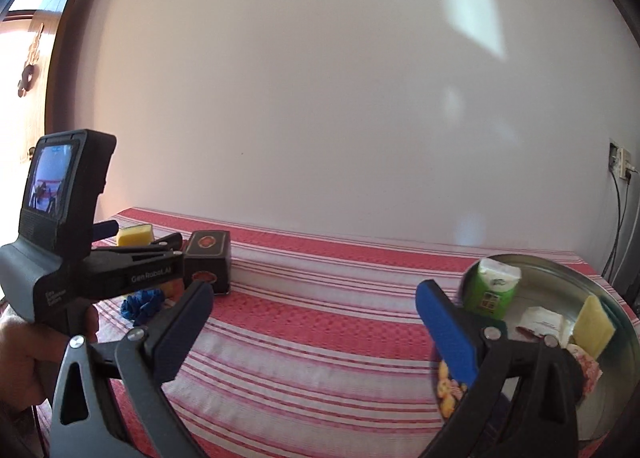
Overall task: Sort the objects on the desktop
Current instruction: 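Grasp a yellow-green sponge with the left gripper while the right gripper grasps the black box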
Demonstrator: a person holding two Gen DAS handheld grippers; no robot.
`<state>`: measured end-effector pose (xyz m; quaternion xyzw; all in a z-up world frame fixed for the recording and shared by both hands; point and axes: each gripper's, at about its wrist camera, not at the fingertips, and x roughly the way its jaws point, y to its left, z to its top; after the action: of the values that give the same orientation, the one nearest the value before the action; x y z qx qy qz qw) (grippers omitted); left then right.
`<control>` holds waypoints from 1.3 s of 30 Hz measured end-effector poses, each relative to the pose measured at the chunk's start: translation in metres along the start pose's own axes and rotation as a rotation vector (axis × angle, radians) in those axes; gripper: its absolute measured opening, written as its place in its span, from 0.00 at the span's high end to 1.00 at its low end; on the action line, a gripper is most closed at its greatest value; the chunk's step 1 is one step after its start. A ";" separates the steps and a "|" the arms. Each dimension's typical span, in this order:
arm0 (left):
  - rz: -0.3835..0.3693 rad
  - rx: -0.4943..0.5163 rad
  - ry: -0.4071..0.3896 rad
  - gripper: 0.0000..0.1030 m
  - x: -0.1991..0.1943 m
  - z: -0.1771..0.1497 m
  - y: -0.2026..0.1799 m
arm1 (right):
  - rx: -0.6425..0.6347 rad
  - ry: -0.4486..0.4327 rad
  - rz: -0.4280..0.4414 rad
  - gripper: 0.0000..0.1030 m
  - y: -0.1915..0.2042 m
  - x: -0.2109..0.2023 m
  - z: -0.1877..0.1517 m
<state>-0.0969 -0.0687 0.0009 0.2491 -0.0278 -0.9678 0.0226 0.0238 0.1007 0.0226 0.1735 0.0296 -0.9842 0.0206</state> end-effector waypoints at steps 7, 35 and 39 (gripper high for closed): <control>-0.009 -0.006 0.028 0.13 0.027 0.017 0.042 | 0.044 0.084 0.094 0.00 0.028 0.035 0.005; -0.121 -0.283 -0.002 0.45 0.016 0.045 0.130 | 0.105 0.392 0.173 0.00 0.075 0.167 0.017; -0.068 -0.312 0.027 0.45 0.030 0.043 0.142 | 0.138 0.446 0.165 0.01 0.080 0.193 0.020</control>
<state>-0.1394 -0.2105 0.0332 0.2565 0.1315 -0.9571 0.0285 -0.1602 0.0139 -0.0289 0.3895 -0.0480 -0.9161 0.0822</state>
